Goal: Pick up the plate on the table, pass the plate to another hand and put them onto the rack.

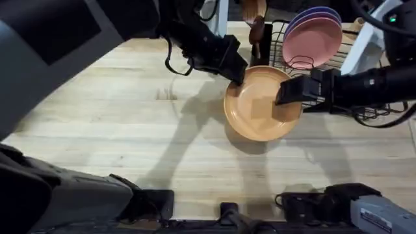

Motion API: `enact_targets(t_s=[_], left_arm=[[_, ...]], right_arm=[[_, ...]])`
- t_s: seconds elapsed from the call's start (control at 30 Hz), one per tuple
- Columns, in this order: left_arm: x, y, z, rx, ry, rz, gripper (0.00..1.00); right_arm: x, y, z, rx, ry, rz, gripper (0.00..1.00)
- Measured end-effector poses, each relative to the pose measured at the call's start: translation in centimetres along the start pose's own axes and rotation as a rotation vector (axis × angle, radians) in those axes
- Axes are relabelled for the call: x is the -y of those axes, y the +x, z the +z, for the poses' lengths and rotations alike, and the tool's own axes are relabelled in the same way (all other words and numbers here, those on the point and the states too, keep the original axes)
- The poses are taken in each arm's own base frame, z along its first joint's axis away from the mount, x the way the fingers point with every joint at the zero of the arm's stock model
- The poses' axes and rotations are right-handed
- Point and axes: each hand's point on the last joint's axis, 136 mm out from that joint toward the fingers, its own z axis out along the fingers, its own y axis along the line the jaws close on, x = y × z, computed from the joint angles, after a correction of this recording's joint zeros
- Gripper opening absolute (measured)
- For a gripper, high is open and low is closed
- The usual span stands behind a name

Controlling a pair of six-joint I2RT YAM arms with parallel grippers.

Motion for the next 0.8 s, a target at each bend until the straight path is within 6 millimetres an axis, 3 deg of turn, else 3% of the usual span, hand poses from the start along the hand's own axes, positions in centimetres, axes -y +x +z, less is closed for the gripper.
enact_targets(t_s=[0.3,0.33,0.37,0.4,0.43,0.7,0.73,0.8], left_arm=[[0.0,-0.01,0.0,0.0,0.0,0.0,0.043],[0.0,0.0,0.0,0.0,0.0,0.0,0.043],[0.0,0.0,0.0,0.0,0.0,0.0,0.043],[0.01,0.0,0.0,0.0,0.0,0.0,0.043],[-0.06,0.0,0.0,0.0,-0.004,0.0,0.043],[-0.22,-0.04,-0.05,0.002,-0.009,-0.001,0.051],[-0.21,-0.05,-0.06,0.002,-0.009,0.002,0.101],[-0.1,-0.05,-0.05,0.002,-0.002,0.005,0.322]], right_arm=[[0.1,-0.16,0.33,-0.008,0.002,-0.005,0.965],[0.1,-0.17,0.33,-0.007,0.002,-0.01,0.57],[0.09,-0.16,0.33,-0.008,0.001,-0.011,0.451],[0.06,-0.2,0.33,-0.006,-0.001,-0.013,0.131],[0.02,-0.19,0.32,-0.007,-0.003,-0.013,0.064],[-0.21,-0.15,0.28,-0.009,-0.014,-0.013,0.033],[-0.2,-0.15,0.28,-0.009,-0.014,-0.013,0.032],[-0.19,-0.17,0.28,-0.009,-0.013,-0.014,0.032]])
